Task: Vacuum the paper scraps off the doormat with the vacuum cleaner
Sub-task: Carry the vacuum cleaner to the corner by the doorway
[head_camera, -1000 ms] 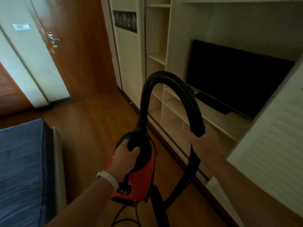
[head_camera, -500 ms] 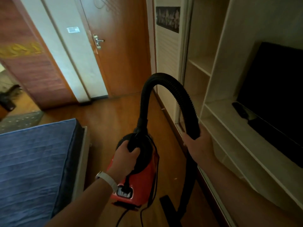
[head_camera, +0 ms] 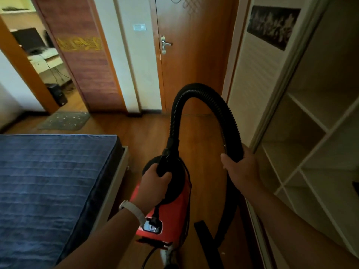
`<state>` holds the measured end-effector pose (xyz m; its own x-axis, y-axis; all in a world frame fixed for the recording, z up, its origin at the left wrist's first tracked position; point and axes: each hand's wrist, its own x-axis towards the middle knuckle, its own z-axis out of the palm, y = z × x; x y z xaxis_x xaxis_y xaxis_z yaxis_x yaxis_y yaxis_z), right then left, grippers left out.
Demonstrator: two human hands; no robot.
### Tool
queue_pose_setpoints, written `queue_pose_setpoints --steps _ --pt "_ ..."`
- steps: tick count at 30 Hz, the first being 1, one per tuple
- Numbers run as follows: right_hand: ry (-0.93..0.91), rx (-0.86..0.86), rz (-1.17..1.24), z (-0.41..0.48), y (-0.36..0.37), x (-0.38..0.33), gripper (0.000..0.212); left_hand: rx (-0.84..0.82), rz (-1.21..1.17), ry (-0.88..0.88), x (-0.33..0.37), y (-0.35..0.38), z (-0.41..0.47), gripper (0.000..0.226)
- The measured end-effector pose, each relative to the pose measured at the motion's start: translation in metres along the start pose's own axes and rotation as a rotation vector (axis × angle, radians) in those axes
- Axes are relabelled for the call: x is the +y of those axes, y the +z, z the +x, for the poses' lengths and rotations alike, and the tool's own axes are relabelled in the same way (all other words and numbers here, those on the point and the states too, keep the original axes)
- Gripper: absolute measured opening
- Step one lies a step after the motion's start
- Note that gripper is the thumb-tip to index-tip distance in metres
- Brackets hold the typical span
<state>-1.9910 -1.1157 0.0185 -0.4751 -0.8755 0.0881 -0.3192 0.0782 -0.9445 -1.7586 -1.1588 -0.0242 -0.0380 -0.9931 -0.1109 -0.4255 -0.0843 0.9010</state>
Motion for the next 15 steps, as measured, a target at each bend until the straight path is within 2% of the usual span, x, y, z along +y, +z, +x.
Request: queue_pose_setpoints --steps 4,9,15 --pt "0.004 -0.06 -0.036 0.074 0.05 0.003 0.009 0.029 -0.005 -0.04 -0.012 -0.002 0.091 0.01" --pt "0.028 -0.062 -0.039 0.163 0.111 -0.008 0.009 -0.02 -0.052 -0.084 -0.012 -0.014 0.196 0.012" --pt "-0.021 -0.087 -0.073 0.275 0.186 -0.043 0.011 0.027 -0.019 -0.053 0.005 -0.057 0.324 0.01"
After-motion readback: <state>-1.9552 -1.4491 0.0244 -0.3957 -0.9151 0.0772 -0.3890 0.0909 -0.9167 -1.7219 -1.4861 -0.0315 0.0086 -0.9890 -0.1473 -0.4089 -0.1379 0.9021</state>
